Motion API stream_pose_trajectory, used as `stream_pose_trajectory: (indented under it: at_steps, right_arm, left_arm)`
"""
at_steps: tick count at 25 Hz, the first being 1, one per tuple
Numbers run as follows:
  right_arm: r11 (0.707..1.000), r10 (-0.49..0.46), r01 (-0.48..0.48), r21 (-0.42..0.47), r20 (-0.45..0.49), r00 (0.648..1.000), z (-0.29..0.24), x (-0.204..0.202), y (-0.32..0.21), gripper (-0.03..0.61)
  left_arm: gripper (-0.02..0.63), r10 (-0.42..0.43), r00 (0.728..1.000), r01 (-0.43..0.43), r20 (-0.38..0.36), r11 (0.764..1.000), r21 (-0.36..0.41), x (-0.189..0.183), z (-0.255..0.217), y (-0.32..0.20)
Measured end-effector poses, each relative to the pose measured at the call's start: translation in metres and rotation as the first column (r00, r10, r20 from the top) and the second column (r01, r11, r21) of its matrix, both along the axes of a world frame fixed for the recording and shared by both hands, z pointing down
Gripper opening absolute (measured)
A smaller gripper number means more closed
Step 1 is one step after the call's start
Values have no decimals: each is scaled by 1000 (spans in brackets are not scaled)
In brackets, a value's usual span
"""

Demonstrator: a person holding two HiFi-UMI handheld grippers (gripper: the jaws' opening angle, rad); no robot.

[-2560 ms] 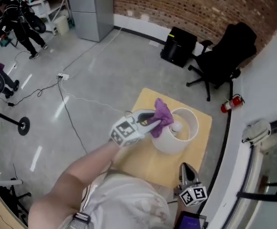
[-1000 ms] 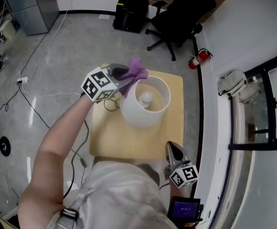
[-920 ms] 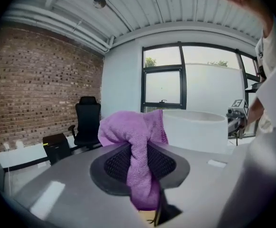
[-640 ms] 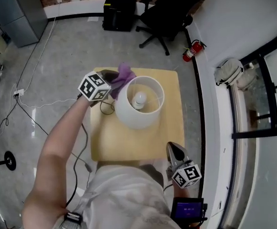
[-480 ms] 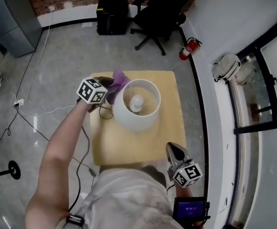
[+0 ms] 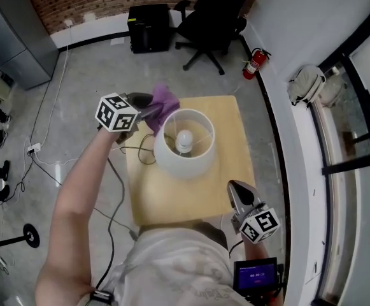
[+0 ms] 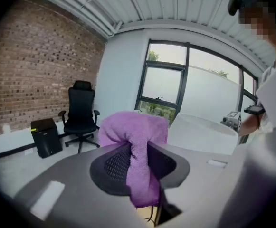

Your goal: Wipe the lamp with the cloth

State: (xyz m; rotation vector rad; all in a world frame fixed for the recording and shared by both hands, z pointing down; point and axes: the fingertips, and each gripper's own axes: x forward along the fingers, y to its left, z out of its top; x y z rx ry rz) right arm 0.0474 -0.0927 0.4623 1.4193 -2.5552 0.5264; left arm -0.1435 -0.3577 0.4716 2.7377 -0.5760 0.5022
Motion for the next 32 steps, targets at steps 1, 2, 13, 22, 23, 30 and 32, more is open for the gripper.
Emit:
stream_pose_trajectory:
  at_steps: [1,2,13,22,23,30,32]
  right_arm:
    - [1000,-6,6,3,8,1000,0,0,-2,14]
    - [1000,-11,11,5,15,1000,0,1,-3,14]
    - [1000,-12,13,-18,72,997,12,17,-10,14]
    - [997,63,-59,-49,79,995,27,43,0,14]
    - [997,68,-64,-51,80,994,28,46,1,14]
    - [997,69,-65,-52,81,994,30,58,4,14]
    - [998,58,-54,-39,87,995,31,60,0,14]
  left_arm:
    - [97,25,1000,-25,-7,999,20,5,-15,0]
    - [97,54,998,-53,-15,998,36,11,-30,1]
    - [98,340,934,-334,110,940,-75,57,-37,18]
    - [97,368,901,-328,232,925,-193,70,40,4]
    - [97,364,896,-319,252,926,-202,71,49,1]
    - [97,343,865,-325,367,939,-113,74,76,-5]
    - [97,326,876,-327,356,943,-58,74,57,-13]
